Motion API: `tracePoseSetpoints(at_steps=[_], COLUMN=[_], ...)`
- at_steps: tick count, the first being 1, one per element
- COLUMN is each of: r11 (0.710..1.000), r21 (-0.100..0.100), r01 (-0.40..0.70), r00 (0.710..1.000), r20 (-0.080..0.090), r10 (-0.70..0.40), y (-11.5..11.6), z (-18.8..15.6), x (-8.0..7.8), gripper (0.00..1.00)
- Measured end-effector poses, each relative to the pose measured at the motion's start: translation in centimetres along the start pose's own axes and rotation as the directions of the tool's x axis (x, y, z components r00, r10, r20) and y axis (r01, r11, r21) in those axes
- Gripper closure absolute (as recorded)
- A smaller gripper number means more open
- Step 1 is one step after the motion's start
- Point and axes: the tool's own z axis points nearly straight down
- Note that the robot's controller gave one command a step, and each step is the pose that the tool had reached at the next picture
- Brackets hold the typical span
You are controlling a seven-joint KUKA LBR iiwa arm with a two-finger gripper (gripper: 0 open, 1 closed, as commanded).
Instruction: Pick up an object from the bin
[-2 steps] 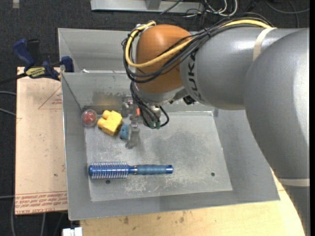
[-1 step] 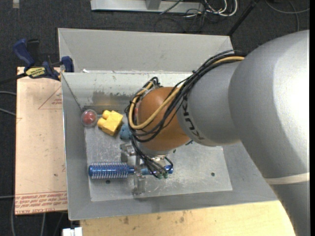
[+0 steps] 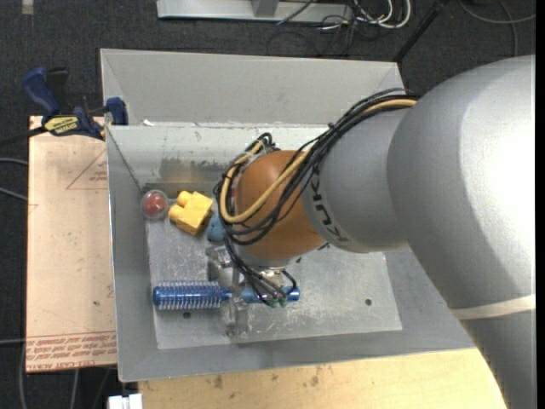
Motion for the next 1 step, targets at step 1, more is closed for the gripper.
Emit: tracePoseSetpoints(at_steps=[1], r11=[1.0], r21=[0.0], r01=[-0.001], r00=[1.0], r20=[0.001], r10=[0.001], y=[-0.06], z=[-0.08], x=[-0.03], gripper=[1.0])
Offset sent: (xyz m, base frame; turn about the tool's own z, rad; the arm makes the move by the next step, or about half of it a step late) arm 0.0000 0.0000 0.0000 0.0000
